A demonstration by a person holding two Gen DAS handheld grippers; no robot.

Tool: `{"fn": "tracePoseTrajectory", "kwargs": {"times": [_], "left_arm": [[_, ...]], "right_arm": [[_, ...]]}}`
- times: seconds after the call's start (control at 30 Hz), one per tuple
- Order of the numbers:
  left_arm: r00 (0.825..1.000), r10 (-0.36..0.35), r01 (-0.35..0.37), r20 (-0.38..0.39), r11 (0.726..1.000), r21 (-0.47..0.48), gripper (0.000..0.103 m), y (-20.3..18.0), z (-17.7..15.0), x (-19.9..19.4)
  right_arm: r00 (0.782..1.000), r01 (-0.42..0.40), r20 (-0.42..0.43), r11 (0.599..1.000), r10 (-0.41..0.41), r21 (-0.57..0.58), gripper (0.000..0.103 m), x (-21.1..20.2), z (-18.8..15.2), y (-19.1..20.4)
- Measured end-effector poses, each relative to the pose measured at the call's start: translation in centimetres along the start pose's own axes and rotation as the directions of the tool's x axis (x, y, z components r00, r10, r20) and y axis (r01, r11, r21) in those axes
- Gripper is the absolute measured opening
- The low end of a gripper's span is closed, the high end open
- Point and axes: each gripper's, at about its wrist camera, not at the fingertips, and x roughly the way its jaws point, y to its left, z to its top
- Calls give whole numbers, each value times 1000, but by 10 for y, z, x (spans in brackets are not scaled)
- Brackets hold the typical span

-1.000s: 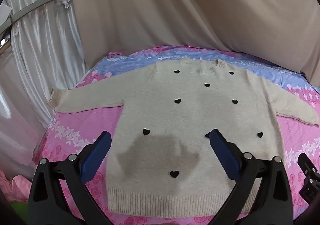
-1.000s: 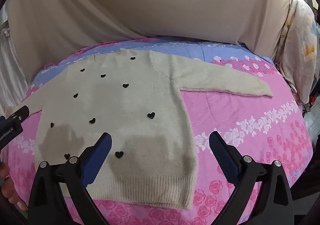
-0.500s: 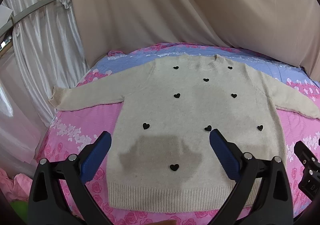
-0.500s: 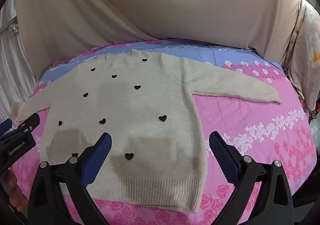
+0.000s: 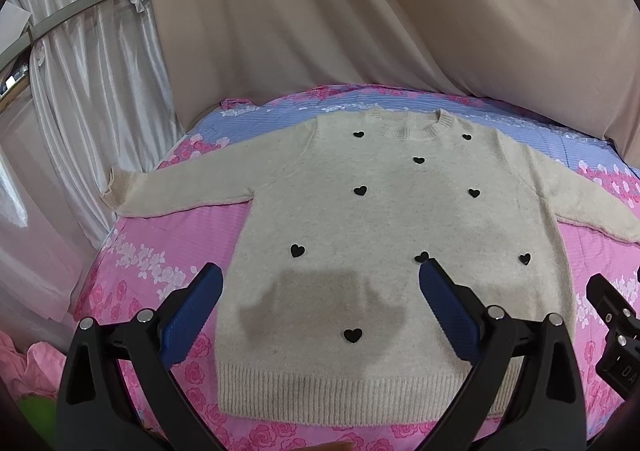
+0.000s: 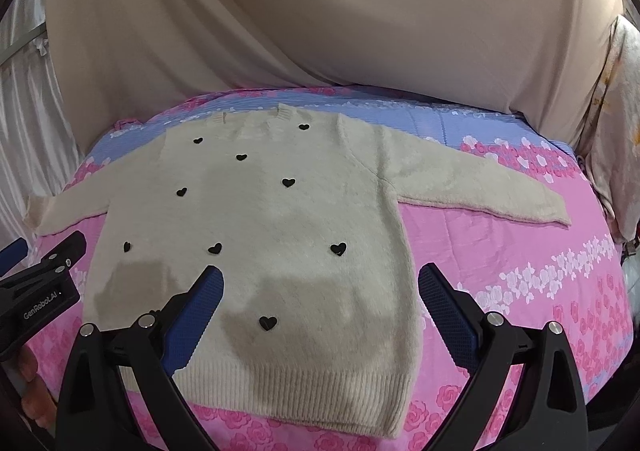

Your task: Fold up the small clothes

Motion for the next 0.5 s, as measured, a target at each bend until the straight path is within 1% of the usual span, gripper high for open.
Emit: {"fn": "tracePoseTrajectory", "kwargs": {"times": [0.5], "left_arm": [[1000,10,-10,0,1000,-8,96,5,1,2]], "right_arm": [[1000,-11,1,1000,11,-21,96,3,4,6]]}}
